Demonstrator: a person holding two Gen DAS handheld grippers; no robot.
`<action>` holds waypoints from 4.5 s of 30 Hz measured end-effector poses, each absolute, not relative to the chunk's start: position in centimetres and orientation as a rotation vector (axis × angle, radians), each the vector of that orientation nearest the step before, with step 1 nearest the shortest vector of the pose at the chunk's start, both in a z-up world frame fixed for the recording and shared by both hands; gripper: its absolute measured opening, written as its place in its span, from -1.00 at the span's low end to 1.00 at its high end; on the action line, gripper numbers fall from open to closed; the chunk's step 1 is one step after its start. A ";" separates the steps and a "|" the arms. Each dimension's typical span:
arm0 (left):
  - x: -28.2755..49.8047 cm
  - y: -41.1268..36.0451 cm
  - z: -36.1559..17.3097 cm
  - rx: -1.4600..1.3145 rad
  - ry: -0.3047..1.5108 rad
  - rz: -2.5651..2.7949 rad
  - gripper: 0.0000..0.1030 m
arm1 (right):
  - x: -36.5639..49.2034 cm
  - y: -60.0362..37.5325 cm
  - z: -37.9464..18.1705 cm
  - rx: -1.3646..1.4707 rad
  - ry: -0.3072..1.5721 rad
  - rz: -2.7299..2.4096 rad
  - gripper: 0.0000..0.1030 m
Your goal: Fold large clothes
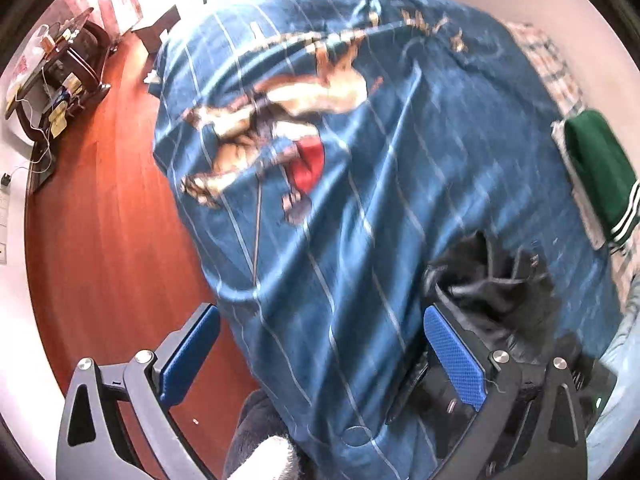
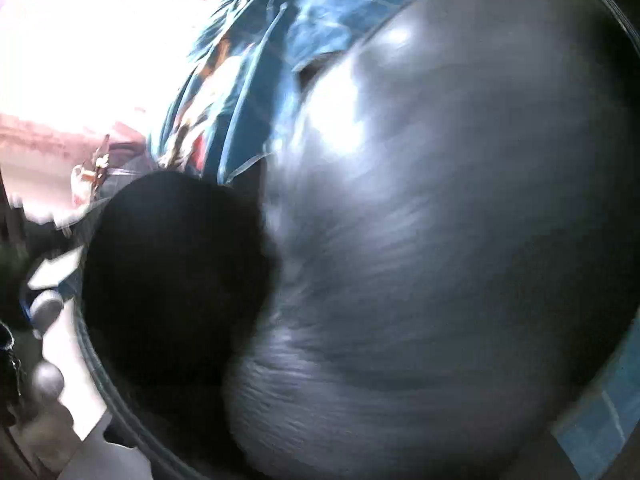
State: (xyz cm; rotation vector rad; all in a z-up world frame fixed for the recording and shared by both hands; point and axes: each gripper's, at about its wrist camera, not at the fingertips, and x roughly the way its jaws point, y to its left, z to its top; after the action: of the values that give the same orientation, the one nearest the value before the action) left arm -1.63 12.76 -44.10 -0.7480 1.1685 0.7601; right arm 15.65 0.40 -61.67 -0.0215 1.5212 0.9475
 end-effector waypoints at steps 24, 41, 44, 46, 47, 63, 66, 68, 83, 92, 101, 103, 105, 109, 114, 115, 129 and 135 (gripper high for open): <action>4.7 6.2 -54.2 -0.509 1.307 0.695 1.00 | 34.0 -2.7 -72.0 0.376 1.813 0.718 -1.00; 4.5 6.8 -55.3 -0.523 1.330 0.674 1.00 | 35.7 -11.6 -76.9 0.535 1.839 1.136 0.70; 4.9 7.0 -55.4 -0.505 1.346 0.675 1.00 | 35.8 -11.2 -76.6 0.537 1.796 1.139 0.65; 5.4 7.0 -55.2 -0.479 1.353 0.676 1.00 | 35.4 -12.3 -75.5 0.569 1.742 1.094 0.27; 5.7 7.0 -54.8 -0.464 1.358 0.678 1.00 | 35.1 -13.1 -74.8 0.612 1.722 1.052 0.19; 11.0 2.8 -49.2 -0.417 1.221 0.618 1.00 | 30.0 -29.4 -68.2 0.698 1.598 0.325 0.48; 11.4 1.5 -49.4 -0.393 1.227 0.608 1.00 | 31.1 -29.7 -61.9 0.645 1.431 0.412 0.46; 11.8 1.1 -49.8 -0.386 1.228 0.598 1.00 | 32.3 -26.7 -61.6 0.649 1.510 0.566 0.27; 11.1 2.0 -49.7 -0.369 1.283 0.586 1.00 | 39.6 -17.2 -67.9 0.551 1.679 0.536 -0.51; 24.3 -0.9 -49.3 -0.159 1.263 0.250 1.00 | 37.9 -25.4 -63.7 0.484 1.598 0.478 0.18; 29.8 -2.0 -59.3 -0.173 1.449 0.254 1.00 | 38.9 -22.4 -69.3 0.388 1.626 0.405 -0.43; 29.1 -1.1 -58.3 -0.222 1.442 0.269 1.00 | 39.3 -22.8 -69.3 0.416 1.639 0.404 -0.42; 27.1 0.4 -55.7 -0.273 1.407 0.315 1.00 | 38.7 -24.7 -68.5 0.509 1.640 0.448 -0.39; 18.6 4.2 -49.2 -0.475 1.267 0.416 1.00 | 36.0 -29.5 -67.6 0.708 1.577 0.479 0.33; 8.5 5.9 -50.9 -0.719 1.295 0.491 1.00 | 31.6 -32.1 -71.9 0.811 1.645 0.520 0.56; 7.7 6.0 -51.7 -0.771 1.298 0.490 1.00 | 30.8 -31.9 -73.3 0.856 1.663 0.554 0.56; 6.7 7.2 -56.3 -1.055 1.073 0.470 0.09 | 31.0 -27.1 -79.7 1.167 1.581 0.788 0.70; 8.6 7.4 -57.6 -1.032 1.068 0.451 0.22 | 30.7 -25.6 -79.1 1.086 1.574 0.781 0.64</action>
State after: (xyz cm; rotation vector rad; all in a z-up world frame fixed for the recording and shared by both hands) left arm 8.59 7.43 -57.61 -1.0319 1.0677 0.4508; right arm 30.74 -25.56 -79.08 1.0862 1.5744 0.7812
